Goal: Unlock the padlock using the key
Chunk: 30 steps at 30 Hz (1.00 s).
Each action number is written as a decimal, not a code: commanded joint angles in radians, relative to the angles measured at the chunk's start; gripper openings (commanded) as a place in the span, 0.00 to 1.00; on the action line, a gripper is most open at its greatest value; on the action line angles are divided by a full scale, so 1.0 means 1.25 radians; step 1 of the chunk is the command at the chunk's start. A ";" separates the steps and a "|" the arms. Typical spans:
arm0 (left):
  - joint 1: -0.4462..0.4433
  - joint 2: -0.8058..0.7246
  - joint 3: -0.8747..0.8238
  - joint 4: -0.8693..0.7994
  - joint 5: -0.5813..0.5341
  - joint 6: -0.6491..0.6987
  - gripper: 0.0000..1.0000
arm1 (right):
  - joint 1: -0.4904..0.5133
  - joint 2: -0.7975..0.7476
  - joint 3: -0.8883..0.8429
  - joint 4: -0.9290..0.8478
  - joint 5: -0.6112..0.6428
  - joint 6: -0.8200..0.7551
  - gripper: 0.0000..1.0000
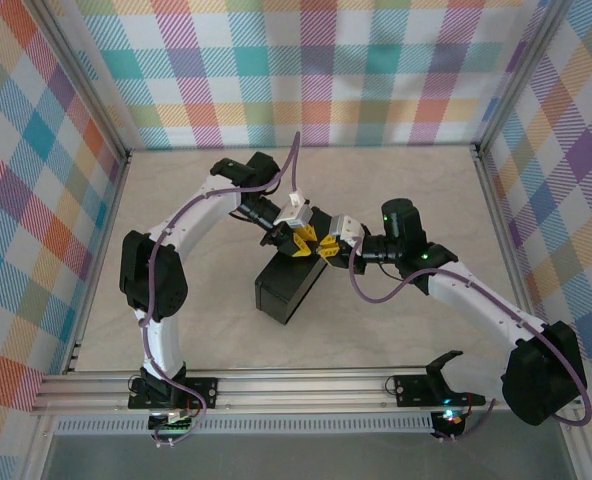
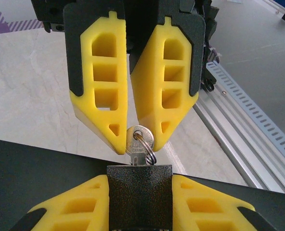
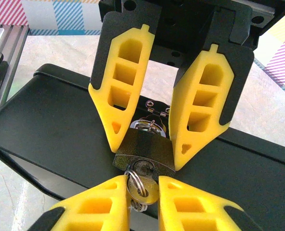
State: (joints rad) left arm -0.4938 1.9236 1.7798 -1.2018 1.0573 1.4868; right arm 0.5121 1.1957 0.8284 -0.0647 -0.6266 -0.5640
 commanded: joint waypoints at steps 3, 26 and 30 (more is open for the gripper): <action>0.003 -0.005 0.034 -0.007 0.081 0.026 0.15 | 0.006 0.002 0.022 0.012 -0.037 0.003 0.17; -0.017 -0.007 0.028 -0.019 0.047 0.028 0.14 | 0.037 0.075 0.152 -0.129 -0.047 0.160 0.02; -0.017 -0.029 -0.015 0.067 0.024 -0.022 0.14 | 0.037 0.076 0.143 -0.138 -0.056 0.260 0.00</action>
State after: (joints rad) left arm -0.4870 1.9251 1.7775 -1.2213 1.0119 1.4811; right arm 0.5335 1.2881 0.9726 -0.2714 -0.6270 -0.3557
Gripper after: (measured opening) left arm 0.271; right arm 0.091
